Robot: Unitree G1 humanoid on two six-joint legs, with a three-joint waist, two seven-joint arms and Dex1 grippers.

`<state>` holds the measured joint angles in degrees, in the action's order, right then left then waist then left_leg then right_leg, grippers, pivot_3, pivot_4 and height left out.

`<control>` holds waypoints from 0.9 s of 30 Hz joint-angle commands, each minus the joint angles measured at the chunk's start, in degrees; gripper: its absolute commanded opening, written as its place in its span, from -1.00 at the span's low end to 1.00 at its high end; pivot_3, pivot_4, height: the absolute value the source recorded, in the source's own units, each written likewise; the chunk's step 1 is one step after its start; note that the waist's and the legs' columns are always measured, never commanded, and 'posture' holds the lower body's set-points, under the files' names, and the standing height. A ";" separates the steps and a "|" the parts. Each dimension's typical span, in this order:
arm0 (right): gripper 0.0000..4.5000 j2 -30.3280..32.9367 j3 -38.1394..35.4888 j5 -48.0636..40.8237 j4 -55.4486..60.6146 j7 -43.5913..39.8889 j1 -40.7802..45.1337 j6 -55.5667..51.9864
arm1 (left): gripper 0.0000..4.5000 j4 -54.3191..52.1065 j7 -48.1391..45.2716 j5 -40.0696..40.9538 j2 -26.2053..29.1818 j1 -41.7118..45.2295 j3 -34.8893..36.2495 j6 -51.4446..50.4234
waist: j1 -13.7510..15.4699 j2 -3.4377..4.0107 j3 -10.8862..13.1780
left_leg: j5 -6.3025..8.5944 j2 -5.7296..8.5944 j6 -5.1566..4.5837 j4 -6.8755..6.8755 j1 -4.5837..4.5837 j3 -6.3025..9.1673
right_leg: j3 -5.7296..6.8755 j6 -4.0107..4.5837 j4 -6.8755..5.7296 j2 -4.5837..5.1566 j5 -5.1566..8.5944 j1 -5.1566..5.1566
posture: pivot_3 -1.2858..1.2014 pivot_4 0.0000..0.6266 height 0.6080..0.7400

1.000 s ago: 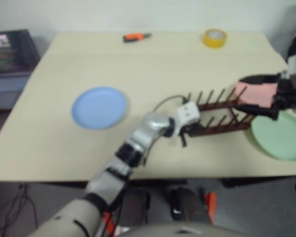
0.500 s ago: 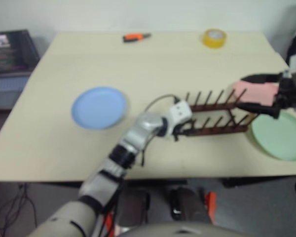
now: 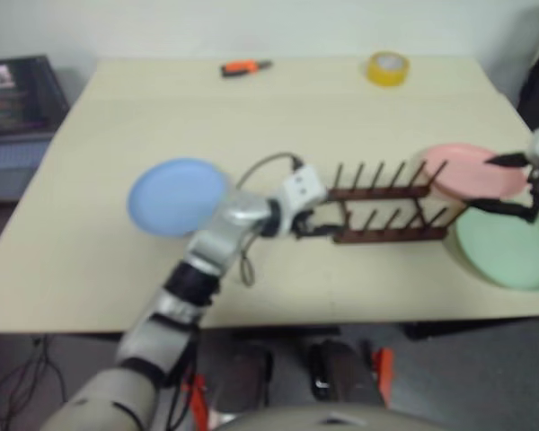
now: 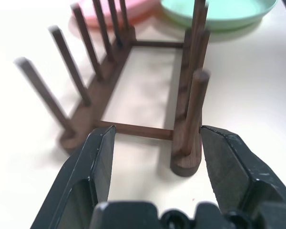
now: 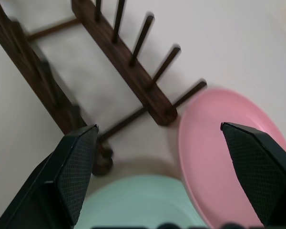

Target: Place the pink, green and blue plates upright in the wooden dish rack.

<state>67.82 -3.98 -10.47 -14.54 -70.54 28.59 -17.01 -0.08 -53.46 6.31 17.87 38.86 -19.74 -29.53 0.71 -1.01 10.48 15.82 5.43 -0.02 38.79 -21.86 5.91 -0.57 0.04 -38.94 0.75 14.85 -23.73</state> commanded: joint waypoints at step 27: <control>0.28 -8.86 19.61 30.00 -40.34 6.72 25.07 28.73 | 0.37 -24.82 0.96 28.42 17.59 -6.50 23.25 -22.06 | -1.00 -0.06 0.07 | -0.02 0.01 0.05 -0.04 0.06 -0.13 | -0.16 0.21 0.02 -0.01 -0.12 -0.02 | 0.03 -0.52 1.00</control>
<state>58.11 15.85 19.08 -54.83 -64.35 52.20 10.56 -22.82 -52.93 33.70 34.48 32.07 2.02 -51.29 -0.29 -1.07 10.55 15.80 5.43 0.03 38.75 -21.79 5.78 -0.73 0.26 -38.94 0.74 14.73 -23.74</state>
